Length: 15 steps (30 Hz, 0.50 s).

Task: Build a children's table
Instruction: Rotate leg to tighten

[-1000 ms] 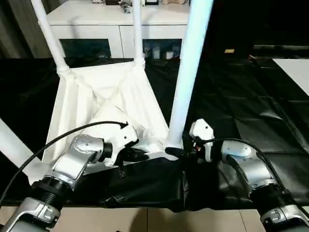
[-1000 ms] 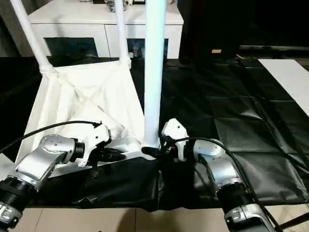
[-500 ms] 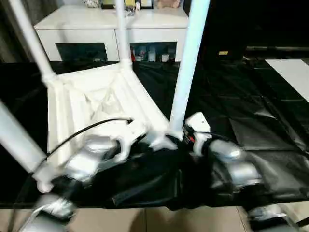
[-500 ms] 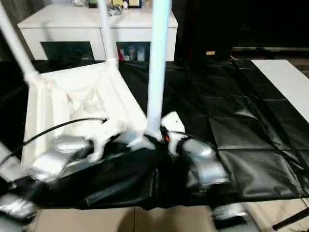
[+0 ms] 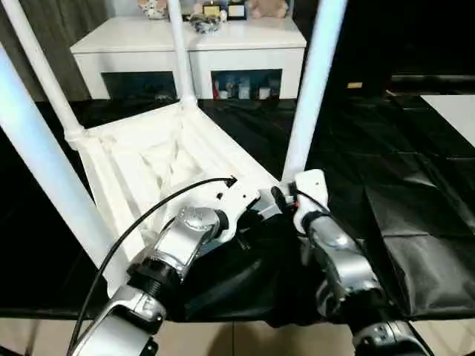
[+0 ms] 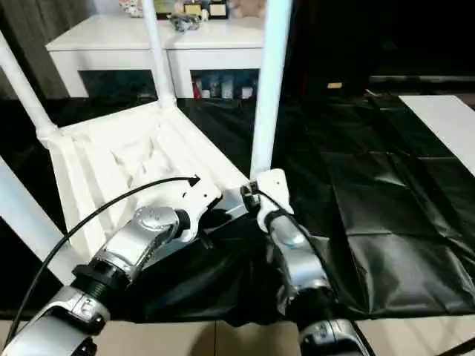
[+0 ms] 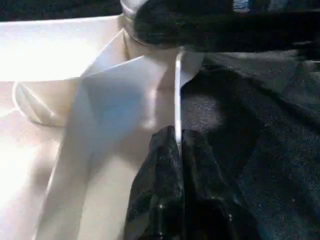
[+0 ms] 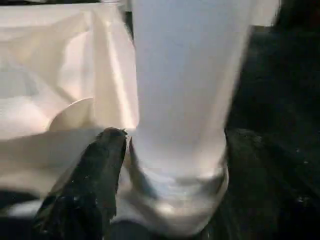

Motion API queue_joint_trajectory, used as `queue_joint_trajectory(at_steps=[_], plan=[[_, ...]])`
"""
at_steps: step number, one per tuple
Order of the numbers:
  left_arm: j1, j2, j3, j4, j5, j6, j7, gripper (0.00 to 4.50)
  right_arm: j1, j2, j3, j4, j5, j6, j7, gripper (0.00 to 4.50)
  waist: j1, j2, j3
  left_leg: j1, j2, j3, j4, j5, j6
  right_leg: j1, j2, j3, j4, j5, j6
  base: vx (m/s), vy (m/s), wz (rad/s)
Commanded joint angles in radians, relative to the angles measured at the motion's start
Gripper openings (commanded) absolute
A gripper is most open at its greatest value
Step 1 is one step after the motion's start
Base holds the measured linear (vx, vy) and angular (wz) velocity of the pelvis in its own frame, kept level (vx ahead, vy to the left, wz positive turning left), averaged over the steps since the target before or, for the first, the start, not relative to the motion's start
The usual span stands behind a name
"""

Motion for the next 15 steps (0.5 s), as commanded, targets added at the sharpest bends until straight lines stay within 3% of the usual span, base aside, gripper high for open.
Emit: queue_joint_trajectory(at_steps=[1,3,5,6,9,11,14,15], plan=[[0.038,0.034,-0.022,-0.01,0.007,0.006,-0.067,0.0,0.001,-0.025,0.043,-0.02,0.048,0.026,0.148,3.56,0.003,-0.018,-0.041,-0.004,0.032,-0.019,-0.091,-0.354,0.031,0.033,-0.045,0.02,-0.09,-0.456,-0.082,0.0,0.0,0.0],[0.061,0.075,-0.042,-0.053,0.0,-0.005,-0.144,0.0,0.0,-0.091,0.056,-0.036,0.06,0.024,0.258,3.56,0.004,-0.021,-0.042,0.001,0.034,-0.017,-0.087,-0.343,0.034,0.032,-0.046,0.022,-0.09,-0.441,-0.098,0.0,0.0,0.0],[0.075,0.099,-0.053,-0.082,-0.009,-0.004,-0.191,0.0,0.005,-0.13,0.064,-0.048,0.07,0.018,0.329,3.56,0.008,-0.018,-0.046,0.001,0.039,-0.012,-0.082,-0.282,0.048,0.033,-0.045,0.025,-0.078,-0.344,-0.137,0.0,0.0,0.0],[0.104,0.143,-0.071,-0.136,-0.035,-0.047,-0.289,0.0,0.02,-0.199,0.082,-0.074,0.078,-0.01,0.451,3.56,0.009,-0.021,-0.047,0.004,0.04,-0.011,-0.08,-0.273,0.052,0.033,-0.043,0.024,-0.077,-0.321,-0.151,0.0,0.0,0.0],[0.137,0.19,-0.085,-0.208,-0.085,-0.049,-0.398,0.0,0.033,-0.252,0.087,-0.099,0.099,-0.013,0.552,3.56,0.018,-0.014,-0.056,0.002,0.041,-0.003,-0.064,-0.15,0.095,0.041,-0.038,0.022,-0.045,-0.064,-0.239,0.076,-0.009,0.01],[0.155,0.22,-0.092,-0.256,-0.105,-0.034,-0.453,0.0,0.038,-0.279,0.087,-0.115,0.123,-0.006,0.62,3.56,0.022,-0.014,-0.058,0.005,0.041,0.0,-0.058,-0.104,0.118,0.039,-0.034,0.02,-0.036,0.025,-0.274,0.063,0.001,0.01],[0.17,0.245,-0.09,-0.306,-0.128,-0.007,-0.504,0.0,0.04,-0.299,0.095,-0.127,0.14,-0.019,0.669,3.56,0.034,-0.013,-0.06,0.006,0.043,0.002,-0.052,-0.069,0.135,0.043,-0.033,0.018,-0.026,0.082,-0.292,0.018,0.001,0.01],[0.17,0.245,-0.09,-0.306,-0.128,-0.007,-0.504,0.0,0.04,-0.299,0.095,-0.127,0.14,-0.019,0.669,3.56,0.039,-0.011,-0.058,0.008,0.044,0.003,-0.053,-0.076,0.133,0.04,-0.034,0.017,-0.028,0.059,-0.292,0.0,0.0,0.0]])
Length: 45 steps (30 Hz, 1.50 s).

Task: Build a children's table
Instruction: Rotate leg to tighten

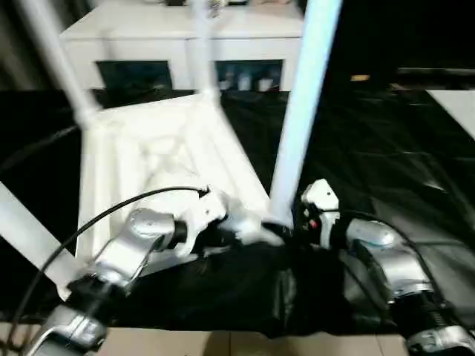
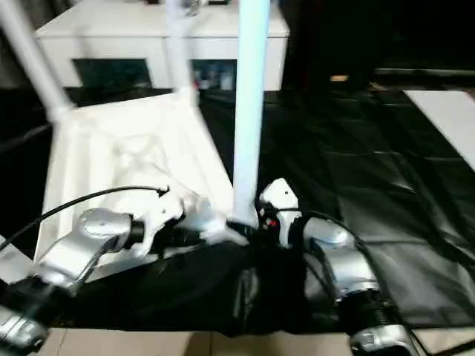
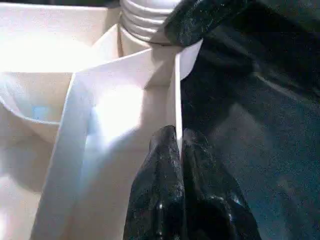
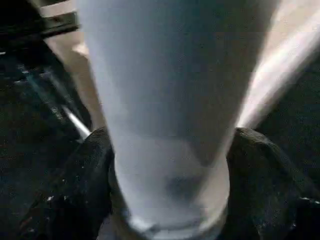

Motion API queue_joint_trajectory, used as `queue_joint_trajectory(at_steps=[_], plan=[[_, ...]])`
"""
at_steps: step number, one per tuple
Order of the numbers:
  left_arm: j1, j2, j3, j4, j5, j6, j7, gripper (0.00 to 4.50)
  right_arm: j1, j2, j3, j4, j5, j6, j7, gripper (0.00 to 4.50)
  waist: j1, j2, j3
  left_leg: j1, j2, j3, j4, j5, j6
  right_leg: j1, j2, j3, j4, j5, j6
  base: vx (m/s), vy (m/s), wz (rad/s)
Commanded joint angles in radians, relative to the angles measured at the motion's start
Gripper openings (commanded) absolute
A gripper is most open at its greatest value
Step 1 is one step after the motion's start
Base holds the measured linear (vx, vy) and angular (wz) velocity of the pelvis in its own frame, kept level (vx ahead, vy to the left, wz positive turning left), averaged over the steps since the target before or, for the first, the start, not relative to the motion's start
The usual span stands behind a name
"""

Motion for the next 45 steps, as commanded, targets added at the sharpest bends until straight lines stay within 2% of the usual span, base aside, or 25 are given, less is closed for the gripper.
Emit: queue_joint_trajectory(at_steps=[1,5,6,8,10,13,17,19,21,24,25,27,28,29,30,32,33,34,38,39,42,43,44,45], plan=[[0.017,0.0,-0.05,-0.038,-0.031,0.018,-0.082,0.0,0.0,-0.021,-0.017,-0.024,0.02,-0.016,0.019,3.56,-0.002,-0.008,-0.059,0.015,0.035,0.001,-0.055,-0.087,0.119,0.049,-0.037,0.025,-0.03,0.046,-0.293,0.0,0.0,0.0],[0.018,0.006,-0.043,-0.044,-0.033,0.019,-0.088,0.0,0.014,-0.04,0.022,-0.042,0.019,-0.026,0.092,3.56,-0.001,-0.01,-0.052,0.016,0.038,0.0,-0.063,-0.178,0.078,0.047,-0.041,0.028,-0.041,-0.071,-0.272,0.0,0.0,0.0],[0.015,0.006,-0.041,-0.039,-0.03,0.016,-0.081,0.0,0.015,-0.04,0.028,-0.04,0.012,-0.029,0.099,3.42,-0.002,-0.011,-0.049,0.014,0.037,0.0,-0.064,-0.194,0.072,0.047,-0.041,0.029,-0.044,-0.096,-0.266,0.0,0.0,0.0],[0.009,0.003,-0.038,-0.026,-0.023,0.009,-0.067,0.0,0.015,-0.036,0.031,-0.032,0.003,-0.036,0.098,3.32,-0.003,-0.013,-0.045,0.016,0.037,-0.002,-0.07,-0.256,0.039,0.045,-0.044,0.032,-0.053,-0.204,-0.236,0.0,0.0,0.0],[0.006,0.003,-0.034,-0.022,-0.017,0.009,-0.059,0.0,0.014,-0.035,0.034,-0.025,0.001,-0.038,0.099,3.21,-0.004,-0.013,-0.043,0.018,0.037,-0.003,-0.073,-0.281,0.022,0.042,-0.045,0.034,-0.057,-0.246,-0.22,0.0,0.0,0.0],[0.005,0.007,-0.03,-0.02,-0.008,0.019,-0.052,0.0,0.014,-0.038,0.04,-0.017,-0.012,-0.044,0.098,2.86,-0.005,-0.013,-0.044,0.018,0.037,-0.005,-0.075,-0.285,0.009,0.043,-0.045,0.035,-0.058,-0.252,-0.206,0.0,0.0,0.0],[0.002,0.006,-0.025,-0.005,0.004,0.022,-0.026,0.0,0.013,-0.032,0.037,0.001,-0.023,-0.05,0.072,2.7,-0.006,-0.015,-0.047,0.016,0.035,-0.004,-0.07,-0.239,0.023,0.046,-0.042,0.034,-0.05,-0.163,-0.227,0.0,0.0,0.0],[-0.002,-0.001,-0.018,0.008,0.01,0.028,-0.002,0.0,0.004,-0.016,0.026,0.025,-0.038,-0.046,0.015,2.68,-0.007,-0.014,-0.046,0.014,0.034,-0.003,-0.07,-0.236,0.024,0.046,-0.042,0.034,-0.05,-0.167,-0.23,0.0,0.0,0.0],[-0.015,-0.022,-0.006,0.04,0.021,0.03,0.045,0.0,-0.017,0.023,0.001,0.075,-0.065,-0.032,-0.115,2.67,-0.011,-0.015,-0.042,0.015,0.031,-0.004,-0.074,-0.269,0.01,0.044,-0.043,0.033,-0.056,-0.233,-0.219,0.0,0.0,0.0],[-0.046,-0.063,0.016,0.11,0.051,0.028,0.149,0.0,-0.042,0.087,-0.037,0.127,-0.081,0.01,-0.289,2.66,-0.023,-0.015,-0.04,0.021,0.03,-0.01,-0.08,-0.333,-0.026,0.041,-0.045,0.032,-0.068,-0.362,-0.173,0.0,0.0,0.0],[-0.052,-0.07,0.019,0.122,0.056,0.027,0.168,0.0,-0.044,0.097,-0.043,0.133,-0.081,0.016,-0.314,2.66,-0.026,-0.016,-0.039,0.019,0.029,-0.009,-0.08,-0.335,-0.027,0.039,-0.044,0.033,-0.07,-0.364,-0.17,0.0,0.0,0.0],[-0.097,-0.123,0.052,0.204,0.084,0.031,0.312,0.0,-0.066,0.177,-0.092,0.183,-0.086,0.063,-0.515,2.66,-0.034,-0.014,-0.035,0.023,0.027,-0.009,-0.081,-0.362,-0.036,0.031,-0.042,0.034,-0.076,-0.399,-0.161,0.0,0.0,0.0],[-0.097,-0.123,0.052,0.204,0.085,0.031,0.312,0.0,-0.066,0.178,-0.092,0.183,-0.086,0.063,-0.515,2.66,-0.036,-0.016,-0.038,0.022,0.026,-0.012,-0.082,-0.361,-0.043,0.035,-0.044,0.033,-0.077,-0.417,-0.151,0.0,0.0,0.0],[-0.113,-0.142,0.066,0.232,0.089,0.032,0.363,0.0,-0.073,0.203,-0.104,0.198,-0.09,0.072,-0.581,2.66,-0.036,-0.016,-0.038,0.021,0.026,-0.013,-0.082,-0.358,-0.045,0.035,-0.045,0.033,-0.076,-0.421,-0.146,0.0,0.0,0.0],[-0.131,-0.165,0.08,0.26,0.096,0.029,0.424,0.0,-0.081,0.235,-0.115,0.219,-0.097,0.08,-0.66,2.66,-0.036,-0.015,-0.038,0.024,0.025,-0.011,-0.081,-0.361,-0.043,0.029,-0.045,0.035,-0.081,-0.425,-0.138,0.0,0.0,0.0],[-0.154,-0.195,0.093,0.299,0.103,0.023,0.49,0.0,-0.091,0.289,-0.126,0.248,-0.105,0.073,-0.762,2.66,-0.037,-0.015,-0.037,0.021,0.024,-0.012,-0.082,-0.363,-0.043,0.029,-0.044,0.034,-0.081,-0.427,-0.134,0.0,0.0,0.0],[-0.163,-0.203,0.093,0.316,0.111,0.016,0.512,0.0,-0.095,0.315,-0.123,0.258,-0.112,0.064,-0.789,2.66,-0.035,-0.009,-0.038,0.026,0.024,-0.013,-0.082,-0.38,-0.045,0.023,-0.045,0.034,-0.084,-0.444,-0.129,0.0,0.0,0.0],[-0.17,-0.207,0.086,0.33,0.12,0.002,0.518,0.0,-0.095,0.345,-0.106,0.262,-0.126,0.048,-0.803,2.66,-0.037,-0.014,-0.038,0.024,0.025,-0.014,-0.084,-0.385,-0.046,0.024,-0.044,0.033,-0.086,-0.443,-0.124,0.0,0.0,0.0],[-0.168,-0.203,0.082,0.326,0.12,-0.016,0.487,0.0,-0.086,0.373,-0.087,0.232,-0.105,0.01,-0.731,2.66,-0.034,-0.014,-0.038,0.021,0.026,-0.015,-0.087,-0.393,-0.035,0.026,-0.045,0.035,-0.084,-0.423,-0.116,0.0,0.0,0.0],[-0.159,-0.188,0.076,0.31,0.118,-0.027,0.452,0.0,-0.083,0.363,-0.094,0.201,-0.086,-0.008,-0.689,3.21,-0.034,-0.013,-0.038,0.019,0.026,-0.014,-0.087,-0.391,-0.033,0.027,-0.045,0.035,-0.085,-0.422,-0.116,0.0,0.0,0.0],[-0.15,-0.174,0.066,0.299,0.112,-0.043,0.417,0.0,-0.087,0.35,-0.099,0.185,-0.071,-0.014,-0.664,3.45,-0.032,-0.015,-0.038,0.014,0.025,-0.013,-0.087,-0.375,-0.018,0.031,-0.046,0.036,-0.084,-0.413,-0.112,0.0,0.0,0.0],[-0.139,-0.156,0.054,0.282,0.11,-0.07,0.381,0.0,-0.094,0.326,-0.1,0.179,-0.062,-0.013,-0.625,3.57,-0.036,-0.014,-0.041,0.006,0.025,-0.018,-0.089,-0.354,-0.016,0.04,-0.048,0.034,-0.08,-0.402,-0.111,0.0,0.0,0.0],[-0.139,-0.156,0.054,0.282,0.11,-0.07,0.381,0.0,-0.094,0.326,-0.1,0.179,-0.062,-0.013,-0.625,3.7,-0.04,-0.013,-0.041,0.001,0.027,-0.018,-0.092,-0.326,-0.017,0.043,-0.046,0.032,-0.076,-0.372,-0.117,0.0,0.0,0.0],[-0.133,-0.145,0.046,0.274,0.11,-0.091,0.359,0.0,-0.1,0.311,-0.102,0.177,-0.059,-0.014,-0.604,3.78,-0.041,-0.013,-0.041,0.006,0.028,-0.016,-0.089,-0.324,-0.015,0.038,-0.047,0.032,-0.078,-0.366,-0.128,0.0,0.0,0.0]])
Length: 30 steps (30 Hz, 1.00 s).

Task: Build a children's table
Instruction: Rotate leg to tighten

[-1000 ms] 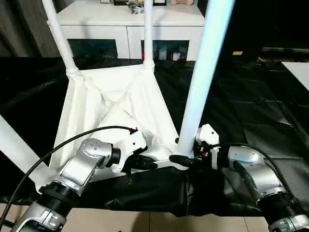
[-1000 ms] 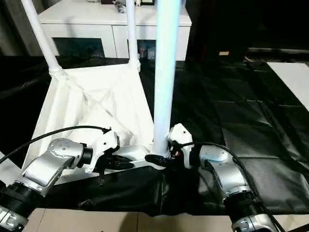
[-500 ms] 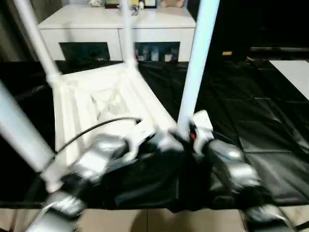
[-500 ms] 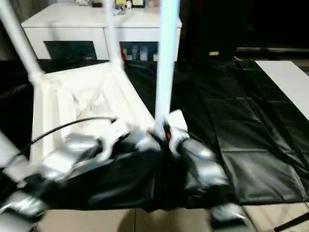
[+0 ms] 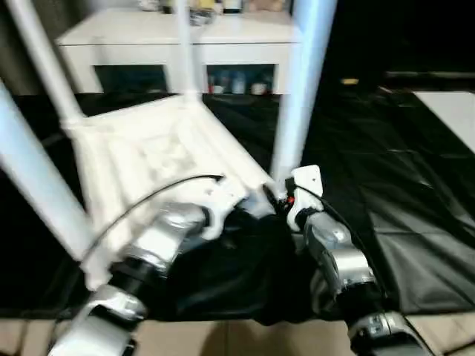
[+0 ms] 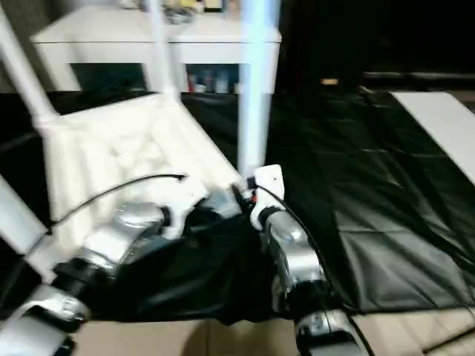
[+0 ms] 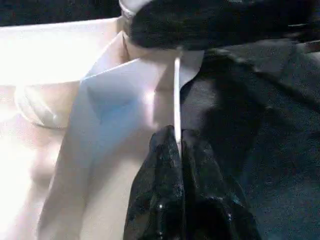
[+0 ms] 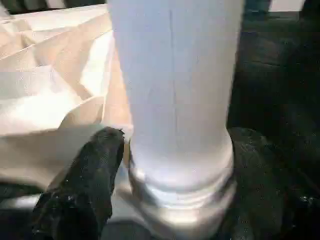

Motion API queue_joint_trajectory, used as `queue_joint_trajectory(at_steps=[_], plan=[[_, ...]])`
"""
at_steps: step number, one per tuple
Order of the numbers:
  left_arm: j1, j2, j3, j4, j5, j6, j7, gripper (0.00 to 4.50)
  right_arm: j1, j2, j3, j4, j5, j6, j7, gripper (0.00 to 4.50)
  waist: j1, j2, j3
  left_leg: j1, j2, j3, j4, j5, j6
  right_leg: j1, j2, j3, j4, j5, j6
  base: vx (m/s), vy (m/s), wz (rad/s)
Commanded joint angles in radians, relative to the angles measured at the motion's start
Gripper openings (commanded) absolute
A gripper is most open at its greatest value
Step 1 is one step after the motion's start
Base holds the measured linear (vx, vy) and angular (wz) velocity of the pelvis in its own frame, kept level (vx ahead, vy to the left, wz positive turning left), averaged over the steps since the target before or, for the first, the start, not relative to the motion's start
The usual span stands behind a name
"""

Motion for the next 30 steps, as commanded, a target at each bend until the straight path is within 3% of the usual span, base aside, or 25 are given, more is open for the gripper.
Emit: queue_joint_trajectory(at_steps=[1,2,4,6,8,9,11,14,18,23,30], plan=[[0.016,0.015,0.01,0.003,0.016,-0.028,-0.005,0.0,-0.006,-0.003,0.019,-0.015,0.016,0.005,0.038,3.78,0.006,-0.004,-0.05,0.003,0.03,-0.013,-0.085,-0.324,-0.004,0.034,-0.046,0.03,-0.087,-0.363,-0.138,0.0,0.0,0.0],[0.037,0.042,-0.006,-0.029,0.006,-0.05,-0.073,0.0,-0.008,-0.054,0.03,-0.024,0.018,-0.006,0.12,3.78,0.007,-0.004,-0.051,0.006,0.031,-0.012,-0.084,-0.32,-0.004,0.033,-0.046,0.031,-0.085,-0.348,-0.148,0.0,0.0,0.0],[0.062,0.069,-0.018,-0.069,-0.014,-0.053,-0.143,0.0,0.002,-0.115,0.046,-0.048,0.029,-0.021,0.233,3.78,0.008,-0.006,-0.056,0.001,0.032,-0.01,-0.08,-0.282,0.011,0.045,-0.045,0.029,-0.075,-0.264,-0.179,0.0,0.0,0.0],[0.097,0.107,-0.033,-0.123,-0.045,-0.056,-0.244,0.0,0.026,-0.203,0.07,-0.093,0.048,-0.049,0.406,3.78,0.015,-0.005,-0.058,0.001,0.034,-0.003,-0.069,-0.208,0.049,0.048,-0.042,0.03,-0.058,-0.116,-0.225,0.054,-0.003,0.01],[0.113,0.125,-0.037,-0.143,-0.068,-0.082,-0.291,0.0,0.05,-0.252,0.082,-0.127,0.062,-0.058,0.508,3.78,0.018,-0.004,-0.059,0.001,0.034,-0.001,-0.066,-0.171,0.066,0.049,-0.04,0.029,-0.053,-0.055,-0.243,0.054,0.008,0.0],[0.118,0.128,-0.031,-0.153,-0.084,-0.09,-0.308,0.0,0.064,-0.276,0.091,-0.144,0.069,-0.063,0.556,3.78,0.025,-0.005,-0.062,0.006,0.032,0.002,-0.058,-0.125,0.096,0.05,-0.036,0.029,-0.043,0.035,-0.27,0.053,0.011,0.01],[0.123,0.13,-0.024,-0.165,-0.103,-0.094,-0.326,0.0,0.079,-0.297,0.101,-0.162,0.077,-0.064,0.603,3.78,0.03,-0.007,-0.063,0.005,0.032,0.004,-0.055,-0.103,0.114,0.052,-0.037,0.027,-0.038,0.068,-0.29,0.0,0.0,0.0],[0.131,0.137,-0.021,-0.188,-0.113,-0.077,-0.35,0.0,0.088,-0.314,0.113,-0.173,0.084,-0.069,0.637,3.78,0.034,-0.007,-0.06,0.007,0.036,0.004,-0.058,-0.142,0.11,0.051,-0.04,0.027,-0.044,-0.003,-0.287,0.0,0.0,0.0],[0.138,0.146,-0.014,-0.211,-0.126,-0.062,-0.382,0.0,0.103,-0.338,0.14,-0.199,0.099,-0.063,0.712,3.78,0.037,-0.006,-0.055,0.01,0.038,0.003,-0.065,-0.204,0.074,0.049,-0.043,0.029,-0.054,-0.132,-0.261,0.0,0.0,0.0],[0.136,0.152,-0.009,-0.21,-0.123,-0.065,-0.394,0.0,0.114,-0.347,0.155,-0.207,0.087,-0.065,0.749,3.78,0.043,-0.008,-0.057,0.01,0.037,0.003,-0.063,-0.184,0.067,0.048,-0.042,0.031,-0.052,-0.112,-0.253,0.0,0.0,0.0],[0.138,0.154,-0.005,-0.215,-0.115,-0.057,-0.404,0.0,0.116,-0.339,0.149,-0.201,0.104,-0.049,0.761,3.19,0.044,-0.009,-0.059,0.009,0.036,0.003,-0.06,-0.164,0.078,0.05,-0.041,0.029,-0.048,-0.083,-0.261,0.0,0.0,0.0]])
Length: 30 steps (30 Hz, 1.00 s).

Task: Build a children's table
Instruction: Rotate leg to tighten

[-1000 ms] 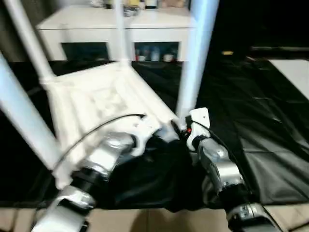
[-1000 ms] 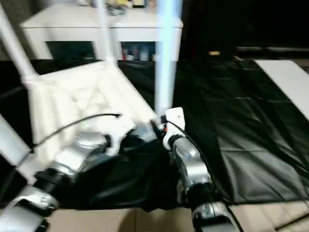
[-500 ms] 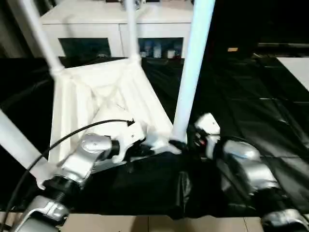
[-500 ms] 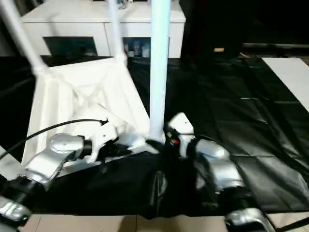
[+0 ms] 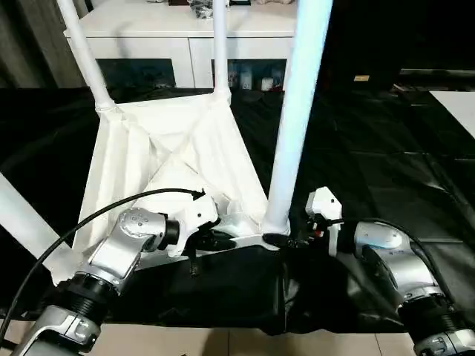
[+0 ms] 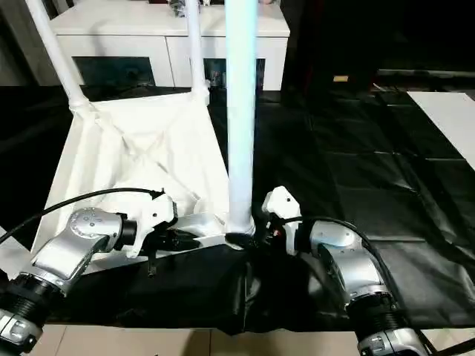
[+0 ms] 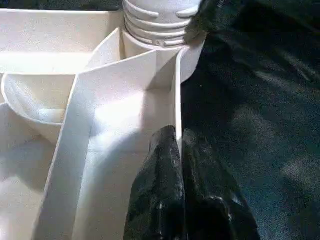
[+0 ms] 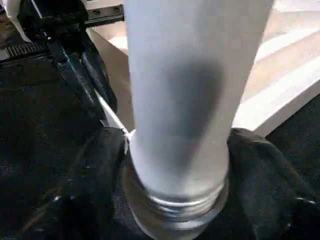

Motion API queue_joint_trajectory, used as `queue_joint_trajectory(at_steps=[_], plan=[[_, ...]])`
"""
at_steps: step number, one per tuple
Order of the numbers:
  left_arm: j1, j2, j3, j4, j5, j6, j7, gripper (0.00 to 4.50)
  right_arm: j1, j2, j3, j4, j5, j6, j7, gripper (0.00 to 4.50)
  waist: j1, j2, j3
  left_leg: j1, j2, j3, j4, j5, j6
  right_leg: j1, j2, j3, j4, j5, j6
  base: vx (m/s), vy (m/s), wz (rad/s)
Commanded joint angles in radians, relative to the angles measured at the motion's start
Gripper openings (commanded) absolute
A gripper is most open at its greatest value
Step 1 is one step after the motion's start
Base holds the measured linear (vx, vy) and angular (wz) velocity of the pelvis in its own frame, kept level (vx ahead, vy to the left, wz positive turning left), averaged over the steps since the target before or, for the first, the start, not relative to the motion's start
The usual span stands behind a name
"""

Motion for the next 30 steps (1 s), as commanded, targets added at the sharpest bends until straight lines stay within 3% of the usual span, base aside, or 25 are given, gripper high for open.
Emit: queue_joint_trajectory(at_steps=[1,8,11,14,15,17,21,22,25,26,30], plan=[[0.006,-0.014,0.006,-0.025,-0.032,0.002,-0.005,0.0,0.005,0.009,0.024,-0.009,0.018,0.007,0.031,3.08,-0.001,-0.01,-0.059,0.009,0.033,-0.004,-0.065,-0.164,0.076,0.051,-0.041,0.029,-0.051,-0.081,-0.259,0.0,0.0,0.0],[0.016,-0.009,0.001,-0.029,-0.021,0.016,-0.012,0.0,0.003,0.03,0.001,0.018,0.007,0.007,-0.022,2.69,-0.002,-0.011,-0.059,0.009,0.032,-0.003,-0.063,-0.16,0.077,0.051,-0.041,0.029,-0.05,-0.08,-0.261,0.0,0.0,0.0],[0.012,-0.014,-0.005,-0.009,0.008,0.038,0.028,0.0,-0.019,0.066,-0.028,0.078,-0.026,0.007,-0.149,2.64,-0.008,-0.009,-0.054,0.008,0.032,-0.005,-0.069,-0.197,0.054,0.048,-0.042,0.03,-0.056,-0.141,-0.252,0.0,0.0,0.0],[-0.012,-0.07,0.025,0.064,0.039,0.074,0.164,0.0,-0.041,0.132,-0.069,0.15,-0.064,0.024,-0.37,2.63,-0.025,-0.01,-0.044,0.012,0.028,-0.008,-0.08,-0.294,0.003,0.042,-0.041,0.029,-0.073,-0.309,-0.21,0.0,0.0,0.0],[-0.037,-0.12,0.05,0.117,0.056,0.081,0.277,0.0,-0.046,0.186,-0.101,0.18,-0.078,0.061,-0.527,2.63,-0.034,-0.014,-0.043,0.013,0.027,-0.012,-0.081,-0.32,-0.014,0.042,-0.044,0.03,-0.08,-0.383,-0.178,0.0,0.0,0.0],[-0.048,-0.141,0.059,0.14,0.065,0.083,0.328,0.0,-0.048,0.209,-0.115,0.192,-0.084,0.075,-0.596,2.63,-0.036,-0.015,-0.041,0.018,0.024,-0.015,-0.083,-0.347,-0.024,0.036,-0.044,0.03,-0.089,-0.447,-0.147,0.0,0.0,0.0],[-0.104,-0.256,0.111,0.243,0.083,0.087,0.569,0.0,-0.067,0.312,-0.15,0.274,-0.115,0.118,-0.876,2.63,-0.041,-0.013,-0.038,0.027,0.018,-0.02,-0.084,-0.406,-0.031,0.025,-0.044,0.026,-0.106,-0.567,-0.096,0.0,0.0,0.0],[-0.106,-0.261,0.112,0.247,0.085,0.086,0.58,0.0,-0.068,0.317,-0.15,0.279,-0.116,0.117,-0.883,2.63,-0.041,-0.013,-0.041,0.024,0.019,-0.023,-0.087,-0.403,-0.028,0.03,-0.046,0.024,-0.108,-0.566,-0.084,0.0,0.0,0.0],[-0.127,-0.291,0.108,0.276,0.105,0.071,0.621,0.0,-0.082,0.358,-0.129,0.297,-0.133,0.1,-0.898,2.63,-0.039,-0.013,-0.043,0.022,0.018,-0.021,-0.088,-0.399,-0.007,0.024,-0.042,0.028,-0.108,-0.517,-0.083,0.0,0.0,0.0],[-0.132,-0.298,0.107,0.282,0.11,0.066,0.627,0.0,-0.085,0.369,-0.125,0.298,-0.133,0.093,-0.895,3.19,-0.04,-0.012,-0.043,0.022,0.017,-0.021,-0.089,-0.404,-0.004,0.023,-0.042,0.028,-0.109,-0.518,-0.083,0.0,0.0,0.0],[-0.129,-0.275,0.062,0.267,0.121,0.081,0.525,0.0,-0.075,0.371,-0.113,0.215,-0.077,0.061,-0.756,3.38,-0.034,-0.009,-0.047,0.015,0.02,-0.023,-0.094,-0.388,0.013,0.033,-0.044,0.029,-0.105,-0.461,-0.088,0.0,0.0,0.0]])
